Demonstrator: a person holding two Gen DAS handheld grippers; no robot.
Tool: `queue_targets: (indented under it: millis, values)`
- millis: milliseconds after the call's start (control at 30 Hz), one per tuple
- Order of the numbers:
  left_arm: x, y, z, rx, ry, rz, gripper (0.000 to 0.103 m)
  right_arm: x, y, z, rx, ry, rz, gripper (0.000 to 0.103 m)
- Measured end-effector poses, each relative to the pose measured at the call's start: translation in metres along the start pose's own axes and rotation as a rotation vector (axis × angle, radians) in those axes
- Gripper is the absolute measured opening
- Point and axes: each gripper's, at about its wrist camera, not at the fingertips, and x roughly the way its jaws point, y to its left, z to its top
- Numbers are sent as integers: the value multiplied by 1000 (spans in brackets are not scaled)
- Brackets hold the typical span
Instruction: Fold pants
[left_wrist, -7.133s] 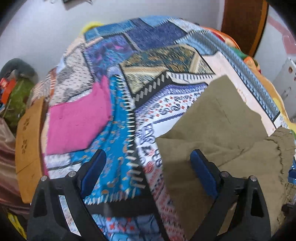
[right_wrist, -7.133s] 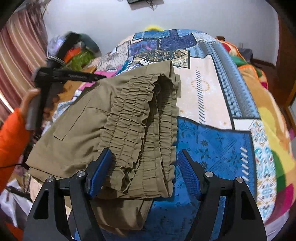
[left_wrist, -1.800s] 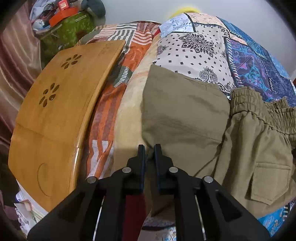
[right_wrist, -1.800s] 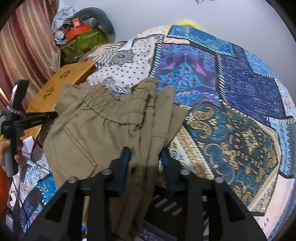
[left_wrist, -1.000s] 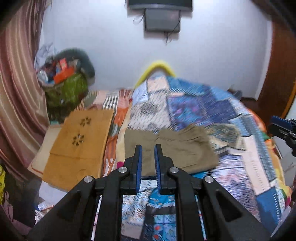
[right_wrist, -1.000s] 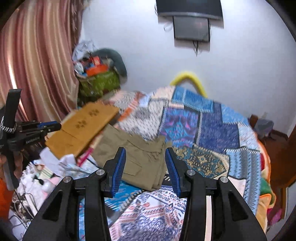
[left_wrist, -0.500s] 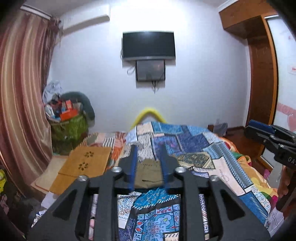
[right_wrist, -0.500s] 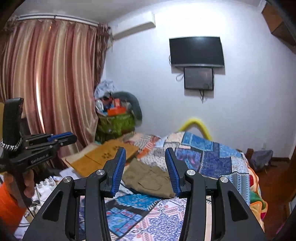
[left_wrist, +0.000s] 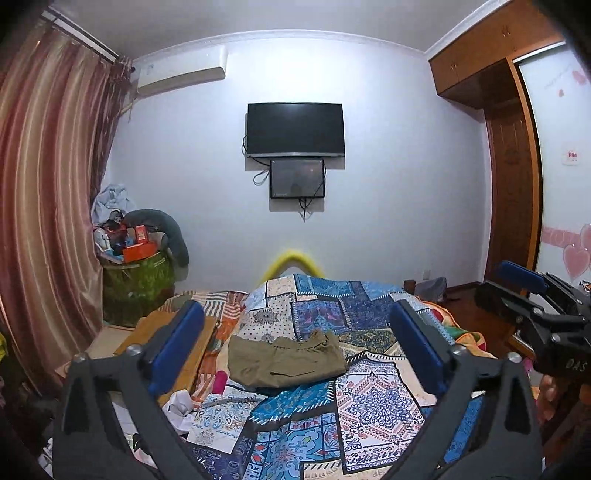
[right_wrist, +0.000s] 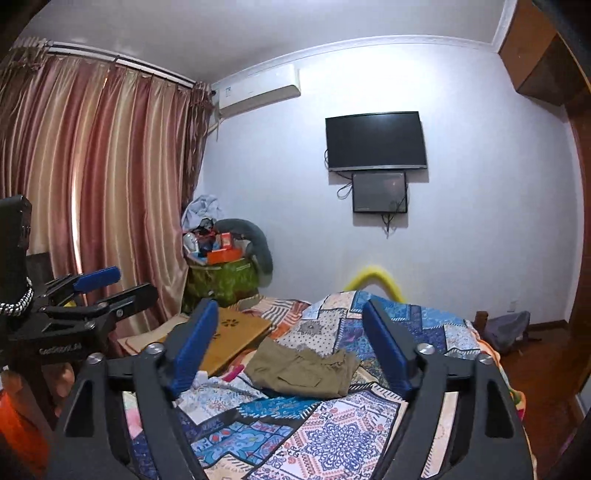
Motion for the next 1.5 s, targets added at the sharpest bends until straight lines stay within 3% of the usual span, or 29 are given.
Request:
queue_targets:
  millis: [133, 1500]
  values:
    - [-3, -2, -3, -8, 4, -4, 103, -5, -1, -1, 28, -14, -30, 103]
    - [-2, -1, -11, -33, 16, 12, 103, -19, 4, -8, 34, 30, -51, 103]
